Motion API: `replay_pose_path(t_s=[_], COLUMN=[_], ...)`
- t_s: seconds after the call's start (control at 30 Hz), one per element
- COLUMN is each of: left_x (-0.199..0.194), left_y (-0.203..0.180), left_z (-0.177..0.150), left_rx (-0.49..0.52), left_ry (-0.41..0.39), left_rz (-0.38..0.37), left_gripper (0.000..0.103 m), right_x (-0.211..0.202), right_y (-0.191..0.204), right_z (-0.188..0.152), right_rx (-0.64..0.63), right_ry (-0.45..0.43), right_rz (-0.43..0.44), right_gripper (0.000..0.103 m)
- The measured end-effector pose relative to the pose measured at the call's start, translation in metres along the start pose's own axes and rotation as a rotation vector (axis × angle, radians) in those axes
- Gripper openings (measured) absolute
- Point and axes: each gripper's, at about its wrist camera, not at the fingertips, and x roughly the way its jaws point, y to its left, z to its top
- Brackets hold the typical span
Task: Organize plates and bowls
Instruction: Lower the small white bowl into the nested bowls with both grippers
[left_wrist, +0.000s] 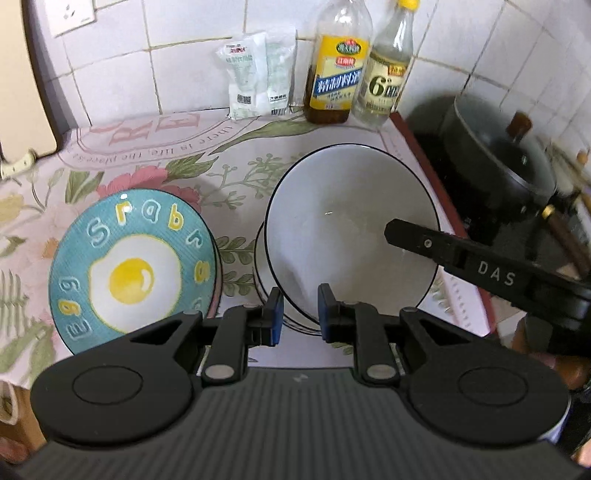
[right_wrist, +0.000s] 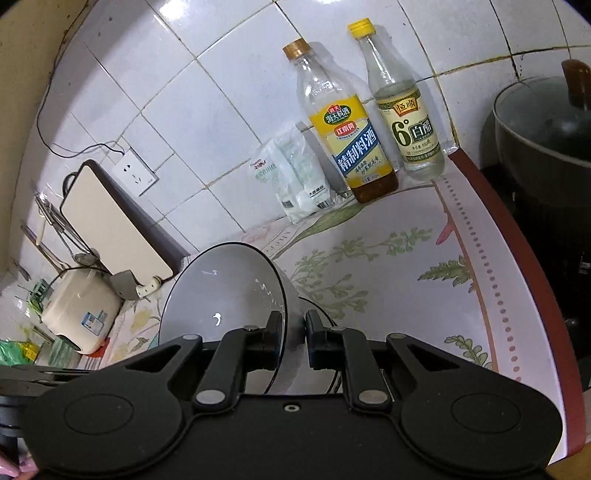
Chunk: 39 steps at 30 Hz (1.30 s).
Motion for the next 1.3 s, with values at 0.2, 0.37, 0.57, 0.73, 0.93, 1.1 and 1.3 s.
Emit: replay_pose_path(t_s=[0.2,0.37,0.57,0.73,0.93,1.1,1.3], left_x=[0.012,0.028,0.033,0.034,0.029,0.025,0.022], left_y=[0.002,-0.003,0.0,0.005,0.01,0.007,0.011], left_z=[0.002,0.005,0.011,0.011,0.003,0.005,0.0], left_rx=[0.021,0.056,0.067,0.047,0.058,0.059,0.074], left_ry=[0.036,0.104,0.126,0.116,0.063,0.032,0.022], left_rz=[0.031,0.053,0.064,0.04,0.007,0.001,0.031], left_gripper=[0.017,0.017,0.017,0.017,0.018,0.018,0.018], right_x=[0.013,0.021,0.03,0.032,0.033,0.029,0.021], right_y=[-0.002,0.007,0.023,0.036,0.039,0.033,0.037], right_z=[-0.006,-0.01,-0.014,-0.018,-0.022,-0.021,-0.025], right_rx=[-0.016,-0.067,-0.183,-0.292,-0.357,-0.32,-0.309], right_ry=[0.031,0.064,0.096,0.077,0.026,0.019,-0.003], right_rz=[-0.014,-0.091,-0.182,-0.245,-0.292,-0.252,-0.25], right_gripper=[0.017,0.018,0.019,0.02,0.02,0.02,0.026])
